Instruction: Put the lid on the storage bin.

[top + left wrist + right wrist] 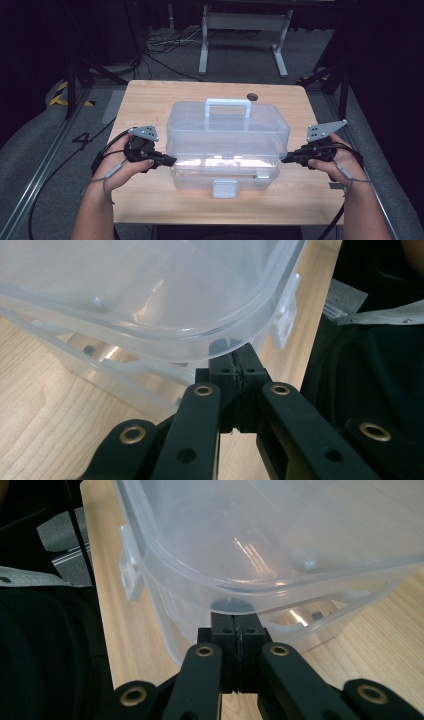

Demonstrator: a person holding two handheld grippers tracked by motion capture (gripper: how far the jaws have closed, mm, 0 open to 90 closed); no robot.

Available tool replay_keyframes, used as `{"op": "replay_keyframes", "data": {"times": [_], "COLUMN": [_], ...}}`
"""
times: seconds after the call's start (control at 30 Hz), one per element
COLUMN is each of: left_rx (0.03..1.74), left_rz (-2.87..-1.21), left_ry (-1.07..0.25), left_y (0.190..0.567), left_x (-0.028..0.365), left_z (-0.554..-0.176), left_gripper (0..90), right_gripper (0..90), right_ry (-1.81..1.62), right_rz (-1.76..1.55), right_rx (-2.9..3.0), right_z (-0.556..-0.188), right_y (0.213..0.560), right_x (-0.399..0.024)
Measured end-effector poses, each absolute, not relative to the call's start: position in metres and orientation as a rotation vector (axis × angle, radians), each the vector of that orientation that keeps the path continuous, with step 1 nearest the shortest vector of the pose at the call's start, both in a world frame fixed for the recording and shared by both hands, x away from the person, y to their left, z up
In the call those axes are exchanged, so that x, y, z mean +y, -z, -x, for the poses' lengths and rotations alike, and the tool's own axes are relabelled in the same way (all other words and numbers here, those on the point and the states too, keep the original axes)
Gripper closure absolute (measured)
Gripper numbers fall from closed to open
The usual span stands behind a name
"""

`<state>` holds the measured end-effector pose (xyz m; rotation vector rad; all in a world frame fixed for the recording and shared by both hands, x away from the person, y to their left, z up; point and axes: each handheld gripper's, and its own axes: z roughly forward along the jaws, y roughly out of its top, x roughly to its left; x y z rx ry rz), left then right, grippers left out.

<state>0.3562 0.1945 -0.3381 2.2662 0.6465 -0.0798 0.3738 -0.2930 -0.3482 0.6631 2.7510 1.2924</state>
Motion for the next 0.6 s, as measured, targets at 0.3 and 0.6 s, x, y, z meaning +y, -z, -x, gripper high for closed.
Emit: {"op": "replay_keyframes", "data": {"times": [0.3,0.6], "left_rx": [0.643,0.627], "left_rz": [-2.289,-2.315], "left_ry": [0.097,0.115], "left_y": [0.3392,0.3405], "left_x": [0.1951,0.1960], "left_z": [-0.3551,-0.3547], "left_gripper": [88.6,88.3], "right_gripper": [89.4,89.4], "right_ry": [-1.262,-1.237], "right_rz": [-0.654,-0.645], "right_rx": [2.782,2.812], "right_z": [-0.3735,-0.3738], "right_y": [0.3502,0.3525], "right_x": [-0.2920,-0.2911]}}
